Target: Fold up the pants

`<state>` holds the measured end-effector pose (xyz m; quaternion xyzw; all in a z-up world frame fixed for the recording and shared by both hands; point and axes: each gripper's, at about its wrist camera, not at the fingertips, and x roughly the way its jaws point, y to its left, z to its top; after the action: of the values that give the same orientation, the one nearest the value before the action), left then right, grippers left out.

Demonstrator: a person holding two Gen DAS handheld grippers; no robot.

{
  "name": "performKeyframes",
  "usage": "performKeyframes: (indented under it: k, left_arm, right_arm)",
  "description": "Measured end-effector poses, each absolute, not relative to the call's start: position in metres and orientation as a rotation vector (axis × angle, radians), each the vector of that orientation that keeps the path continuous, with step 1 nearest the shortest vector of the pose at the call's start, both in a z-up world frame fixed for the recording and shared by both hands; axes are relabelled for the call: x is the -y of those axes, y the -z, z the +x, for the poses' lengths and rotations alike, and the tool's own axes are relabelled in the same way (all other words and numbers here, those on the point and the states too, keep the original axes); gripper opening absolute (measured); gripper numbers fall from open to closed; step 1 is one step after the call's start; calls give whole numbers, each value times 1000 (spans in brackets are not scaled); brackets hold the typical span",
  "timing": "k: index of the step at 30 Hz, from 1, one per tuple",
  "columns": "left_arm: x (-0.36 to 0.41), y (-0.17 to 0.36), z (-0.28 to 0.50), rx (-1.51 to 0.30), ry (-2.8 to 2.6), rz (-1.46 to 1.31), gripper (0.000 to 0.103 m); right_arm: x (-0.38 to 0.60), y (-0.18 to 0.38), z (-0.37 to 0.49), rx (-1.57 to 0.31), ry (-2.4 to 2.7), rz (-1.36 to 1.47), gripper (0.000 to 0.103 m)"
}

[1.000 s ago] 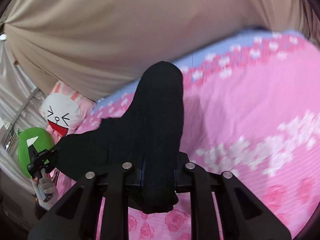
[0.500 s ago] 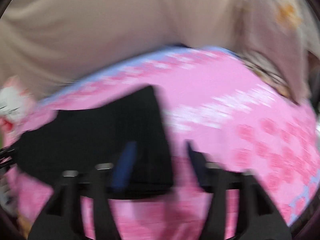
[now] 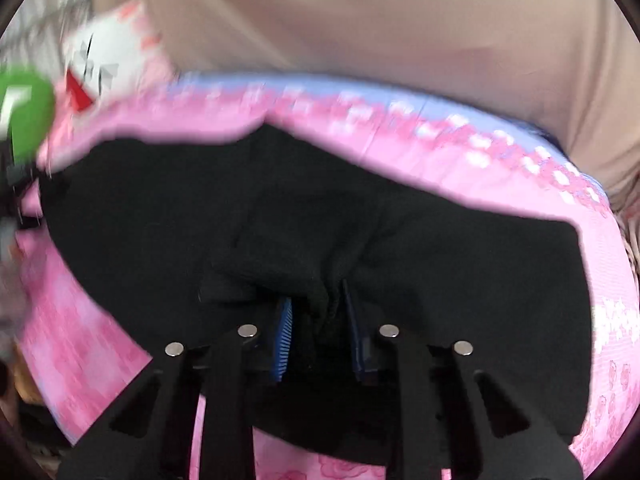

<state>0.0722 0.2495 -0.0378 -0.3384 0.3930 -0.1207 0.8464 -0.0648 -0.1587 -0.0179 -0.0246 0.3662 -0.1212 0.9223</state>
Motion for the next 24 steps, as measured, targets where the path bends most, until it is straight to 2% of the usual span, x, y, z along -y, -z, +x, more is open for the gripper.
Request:
performKeyframes:
  k: [3,5,6,7,8,10,11,12,13,14,15,16,17,20,21,24]
  left_arm:
    - [-249,38,73,-824,259,-717,79]
    - [-248,38,74,-825,261,-714,81]
    - [-248,37,75,-827,261,-712,81]
    - [-247,36,75,-830,258,-706,81]
    - [-246,36,76,-834,256,-701,81]
    - [-244,35,78,-841,258,-690,81]
    - [-243,33,80,-841,275,-679,78]
    - [-241,30,80,-833,294,-665,63]
    - [-238,25,79,-822,300,-639,51]
    - [-235,19,77,-807,299,-608,37]
    - [-230,7,73,-781,301,-578,28]
    - [-227,-3,70,-762,309,-565,24]
    - [-224,-14,66,-738,318,-551,14]
    - [-199,-74,44,-627,403,-478,11]
    - [-188,-90,37,-594,433,-454,4]
    - [-132,-147,11,-511,564,-325,4]
  right_arm:
    - [159,1,-57,-683,264,-19,22]
    - [162,25,-36,-772,235,-24,26]
    - [165,41,-26,-830,219,-27,31]
    - [166,56,-21,-881,216,-26,40]
    - [166,63,-24,-866,231,-25,43]
    - [164,57,-33,-844,208,16,57]
    - [165,52,-39,-830,197,43,61]
    - [168,45,-48,-806,205,60,68]
    - [172,41,-55,-791,222,64,74]
    - [176,37,-63,-777,241,71,77]
    - [185,32,-74,-758,269,95,81]
    - [194,30,-85,-742,290,126,82]
    - [202,27,-94,-729,307,159,82]
    - [240,23,-121,-685,354,274,82]
    - [252,23,-128,-671,356,318,82]
    - [275,26,-144,-643,361,391,82]
